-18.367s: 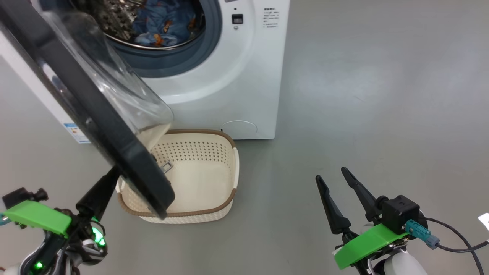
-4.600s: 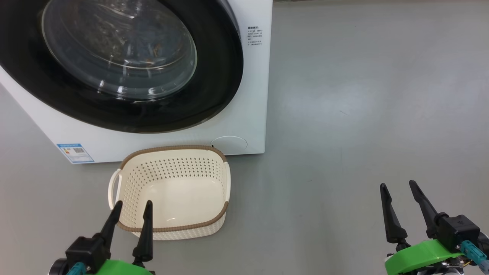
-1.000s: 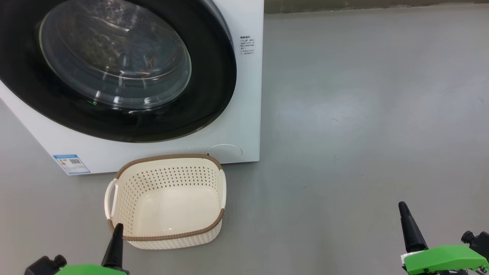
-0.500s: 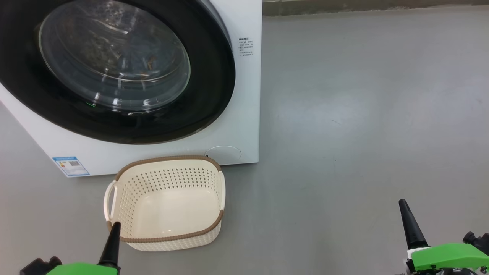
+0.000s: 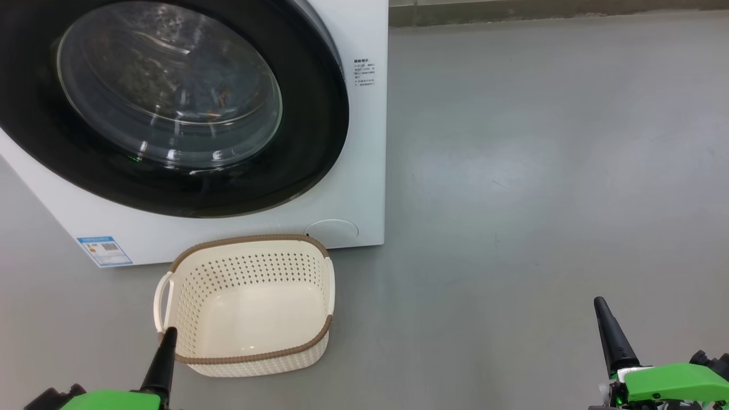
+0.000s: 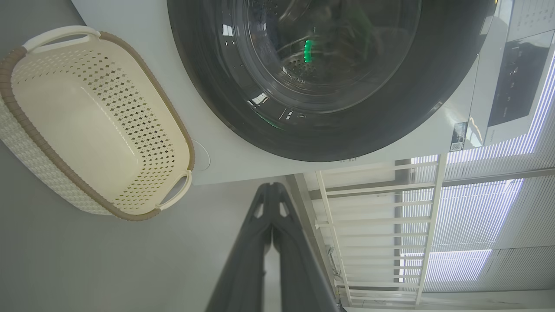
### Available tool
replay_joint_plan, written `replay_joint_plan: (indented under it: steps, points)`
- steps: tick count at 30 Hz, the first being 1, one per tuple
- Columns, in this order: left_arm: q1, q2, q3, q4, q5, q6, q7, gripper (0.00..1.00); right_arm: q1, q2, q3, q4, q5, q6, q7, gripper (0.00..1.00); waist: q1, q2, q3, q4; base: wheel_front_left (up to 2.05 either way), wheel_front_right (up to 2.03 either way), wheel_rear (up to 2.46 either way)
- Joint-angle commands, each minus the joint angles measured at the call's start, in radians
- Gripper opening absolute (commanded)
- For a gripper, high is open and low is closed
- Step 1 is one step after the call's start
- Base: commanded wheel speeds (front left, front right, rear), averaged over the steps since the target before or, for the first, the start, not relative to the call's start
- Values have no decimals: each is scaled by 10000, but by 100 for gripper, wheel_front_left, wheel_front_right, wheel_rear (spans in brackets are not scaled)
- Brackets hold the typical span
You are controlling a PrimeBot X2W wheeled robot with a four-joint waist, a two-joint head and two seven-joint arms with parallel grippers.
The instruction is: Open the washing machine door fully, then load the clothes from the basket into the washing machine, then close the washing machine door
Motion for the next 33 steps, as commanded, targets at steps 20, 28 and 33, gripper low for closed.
replay_joint_plan:
  steps: [20, 28, 33]
  points:
    - [-608, 107, 763, -219, -2194, -29, 681, 0, -610, -131, 209, -156, 2755, -57, 688, 0, -1, 0, -87, -64, 0, 0, 0]
    - [-610, 92, 786, -218, -2183, -29, 700, 0, -611, -131, 209, -156, 2763, -57, 690, 0, -1, 0, -87, -64, 0, 0, 0]
    - [-611, 83, 798, -218, -2172, -29, 710, 0, -611, -131, 209, -156, 2763, -57, 690, 0, -1, 0, -87, -64, 0, 0, 0]
